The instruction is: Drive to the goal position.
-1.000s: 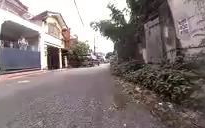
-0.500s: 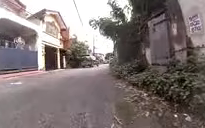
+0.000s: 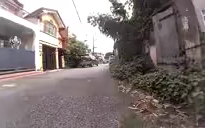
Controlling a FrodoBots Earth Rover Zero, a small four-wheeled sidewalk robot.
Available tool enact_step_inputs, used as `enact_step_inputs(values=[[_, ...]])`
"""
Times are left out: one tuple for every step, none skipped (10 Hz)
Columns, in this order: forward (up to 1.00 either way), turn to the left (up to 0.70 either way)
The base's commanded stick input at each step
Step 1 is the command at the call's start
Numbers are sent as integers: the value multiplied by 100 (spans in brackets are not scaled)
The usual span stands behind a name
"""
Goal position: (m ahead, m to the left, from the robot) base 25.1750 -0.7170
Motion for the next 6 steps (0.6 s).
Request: enact_step_inputs(values=[[70,0],[70,0],[70,0],[70,0],[70,0],[70,0]])
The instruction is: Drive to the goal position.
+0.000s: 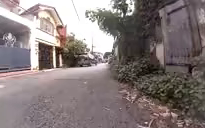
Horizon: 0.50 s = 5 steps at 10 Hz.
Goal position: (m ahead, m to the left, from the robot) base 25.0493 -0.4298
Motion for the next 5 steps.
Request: enact_step_inputs(values=[[70,0],[70,0],[70,0],[70,0],[70,0]])
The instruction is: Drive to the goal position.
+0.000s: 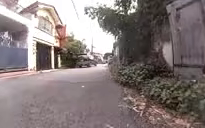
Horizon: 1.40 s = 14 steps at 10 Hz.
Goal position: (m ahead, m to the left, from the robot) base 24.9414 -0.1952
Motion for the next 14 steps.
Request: enact_step_inputs(values=[[70,0],[70,0],[70,0],[70,0],[70,0],[70,0],[70,0],[70,0],[70,0],[70,0],[70,0],[70,0],[70,0],[70,0]])
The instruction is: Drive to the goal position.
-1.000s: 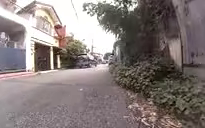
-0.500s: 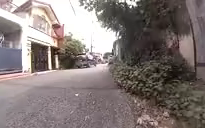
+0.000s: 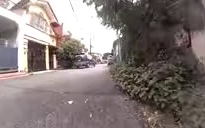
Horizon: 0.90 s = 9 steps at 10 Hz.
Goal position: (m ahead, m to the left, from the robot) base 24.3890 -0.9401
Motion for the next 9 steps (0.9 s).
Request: enact_step_inputs(values=[[70,0],[70,0],[70,0],[70,0],[70,10],[70,35],[70,35],[70,16],[70,0]])
